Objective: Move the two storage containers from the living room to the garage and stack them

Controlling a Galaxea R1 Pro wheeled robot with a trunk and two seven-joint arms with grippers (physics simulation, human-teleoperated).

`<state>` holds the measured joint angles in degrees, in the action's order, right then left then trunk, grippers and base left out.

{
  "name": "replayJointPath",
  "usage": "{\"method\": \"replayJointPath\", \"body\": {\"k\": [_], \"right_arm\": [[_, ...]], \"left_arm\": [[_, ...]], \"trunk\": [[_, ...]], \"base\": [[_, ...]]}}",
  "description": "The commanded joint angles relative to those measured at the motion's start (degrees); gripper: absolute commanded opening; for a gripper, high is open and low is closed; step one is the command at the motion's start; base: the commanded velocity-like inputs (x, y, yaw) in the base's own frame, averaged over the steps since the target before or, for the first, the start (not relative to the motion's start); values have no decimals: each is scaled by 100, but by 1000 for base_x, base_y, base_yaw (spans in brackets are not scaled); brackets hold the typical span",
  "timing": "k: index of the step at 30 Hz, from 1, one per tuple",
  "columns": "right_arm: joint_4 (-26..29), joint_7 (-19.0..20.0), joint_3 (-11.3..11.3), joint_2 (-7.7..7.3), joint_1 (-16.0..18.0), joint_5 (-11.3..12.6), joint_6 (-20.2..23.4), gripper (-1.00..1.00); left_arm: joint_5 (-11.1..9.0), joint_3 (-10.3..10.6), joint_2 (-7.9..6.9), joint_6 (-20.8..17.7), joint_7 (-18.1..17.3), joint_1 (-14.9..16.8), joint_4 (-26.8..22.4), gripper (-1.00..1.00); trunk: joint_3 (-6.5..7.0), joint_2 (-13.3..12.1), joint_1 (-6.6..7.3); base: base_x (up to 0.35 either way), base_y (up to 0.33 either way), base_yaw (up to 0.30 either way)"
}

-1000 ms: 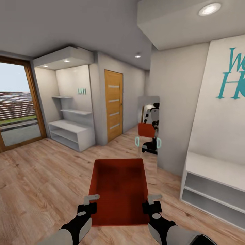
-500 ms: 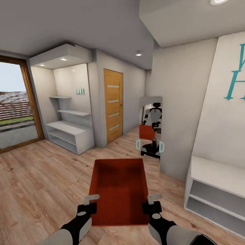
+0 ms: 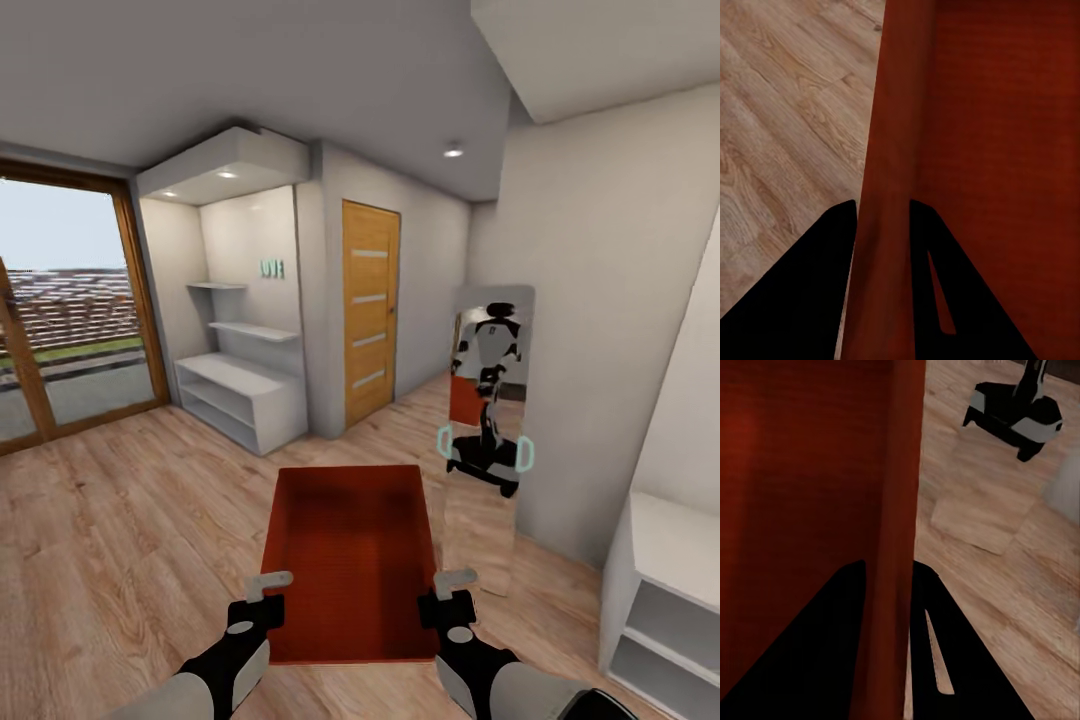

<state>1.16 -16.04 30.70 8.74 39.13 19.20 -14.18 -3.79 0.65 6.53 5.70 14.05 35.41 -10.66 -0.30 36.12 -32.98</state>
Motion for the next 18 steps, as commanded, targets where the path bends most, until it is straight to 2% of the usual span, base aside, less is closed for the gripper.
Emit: {"method": "replayJointPath", "body": {"k": [1, 18], "right_arm": [[43, 215, -494, 1, 5, -57, 12, -100], [43, 215, -495, 4, 3, -57, 12, -100]], "left_arm": [[10, -92, -1, 28, 272, 1, 3, -100], [10, -92, -2, 28, 273, 1, 3, -100]], "trunk": [[-3, 4, -5], [-3, 4, -5]], "base": [[322, 0, 268], [322, 0, 268]]}}
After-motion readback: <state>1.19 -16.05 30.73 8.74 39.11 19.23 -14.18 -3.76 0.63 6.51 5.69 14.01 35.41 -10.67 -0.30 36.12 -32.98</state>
